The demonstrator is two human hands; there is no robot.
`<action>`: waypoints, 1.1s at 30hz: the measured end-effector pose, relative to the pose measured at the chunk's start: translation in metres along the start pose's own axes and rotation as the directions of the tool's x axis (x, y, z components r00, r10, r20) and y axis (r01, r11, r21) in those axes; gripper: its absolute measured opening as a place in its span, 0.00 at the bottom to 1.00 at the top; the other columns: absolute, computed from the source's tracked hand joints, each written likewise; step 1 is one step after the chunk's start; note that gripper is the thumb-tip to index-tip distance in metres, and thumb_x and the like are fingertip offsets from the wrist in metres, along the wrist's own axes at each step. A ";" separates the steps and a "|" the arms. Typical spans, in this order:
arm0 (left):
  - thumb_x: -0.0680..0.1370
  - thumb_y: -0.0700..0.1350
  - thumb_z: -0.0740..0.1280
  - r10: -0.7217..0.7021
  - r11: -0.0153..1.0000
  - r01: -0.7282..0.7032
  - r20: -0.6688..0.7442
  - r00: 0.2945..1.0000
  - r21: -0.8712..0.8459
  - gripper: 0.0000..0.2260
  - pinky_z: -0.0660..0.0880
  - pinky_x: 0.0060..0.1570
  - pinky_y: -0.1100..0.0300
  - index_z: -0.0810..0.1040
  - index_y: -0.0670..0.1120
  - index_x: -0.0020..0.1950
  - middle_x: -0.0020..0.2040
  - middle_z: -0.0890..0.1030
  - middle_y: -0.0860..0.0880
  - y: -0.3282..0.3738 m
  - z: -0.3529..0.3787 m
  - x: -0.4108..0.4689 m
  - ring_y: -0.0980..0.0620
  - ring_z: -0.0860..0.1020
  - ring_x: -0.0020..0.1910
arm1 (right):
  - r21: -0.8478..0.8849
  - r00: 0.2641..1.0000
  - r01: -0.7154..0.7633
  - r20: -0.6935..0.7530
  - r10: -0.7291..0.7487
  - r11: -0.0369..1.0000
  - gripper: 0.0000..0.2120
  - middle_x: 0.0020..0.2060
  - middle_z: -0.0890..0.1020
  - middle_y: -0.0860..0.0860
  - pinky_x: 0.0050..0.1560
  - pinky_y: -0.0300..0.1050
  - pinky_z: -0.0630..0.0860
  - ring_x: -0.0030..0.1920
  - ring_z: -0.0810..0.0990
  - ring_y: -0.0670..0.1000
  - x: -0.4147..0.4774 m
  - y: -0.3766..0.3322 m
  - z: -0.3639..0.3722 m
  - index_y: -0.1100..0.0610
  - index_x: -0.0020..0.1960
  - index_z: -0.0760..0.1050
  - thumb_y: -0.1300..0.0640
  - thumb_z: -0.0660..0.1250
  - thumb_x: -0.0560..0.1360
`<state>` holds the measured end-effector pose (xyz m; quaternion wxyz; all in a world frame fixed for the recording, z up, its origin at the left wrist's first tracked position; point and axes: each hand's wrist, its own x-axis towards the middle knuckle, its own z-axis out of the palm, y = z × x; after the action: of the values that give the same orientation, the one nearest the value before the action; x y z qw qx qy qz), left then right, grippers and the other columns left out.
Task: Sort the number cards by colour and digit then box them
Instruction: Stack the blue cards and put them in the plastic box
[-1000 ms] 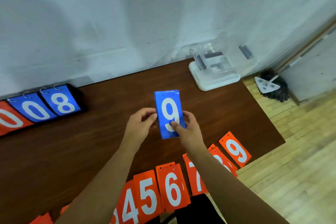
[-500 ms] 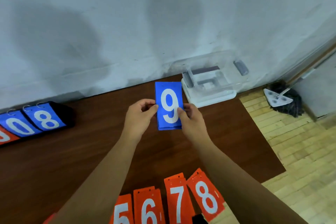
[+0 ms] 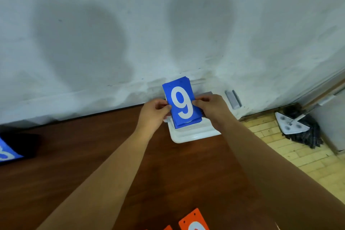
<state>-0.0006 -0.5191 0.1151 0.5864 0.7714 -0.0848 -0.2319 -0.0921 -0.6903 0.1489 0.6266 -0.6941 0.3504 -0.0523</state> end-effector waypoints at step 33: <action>0.80 0.53 0.65 0.119 0.851 -0.132 0.058 0.991 0.508 0.20 0.74 0.64 0.51 0.71 0.51 0.71 0.67 0.75 0.51 -0.038 -0.017 0.047 0.54 0.74 0.64 | -0.622 0.985 0.157 0.039 -0.171 0.767 0.20 0.61 0.77 0.52 0.60 0.53 0.75 0.57 0.77 0.53 0.058 0.041 0.036 0.55 0.66 0.72 0.47 0.63 0.77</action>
<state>0.0431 -0.5116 0.0708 0.3739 0.8891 -0.2007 -0.1718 -0.0474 -0.6906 0.0825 0.3517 -0.8893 0.2924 0.0049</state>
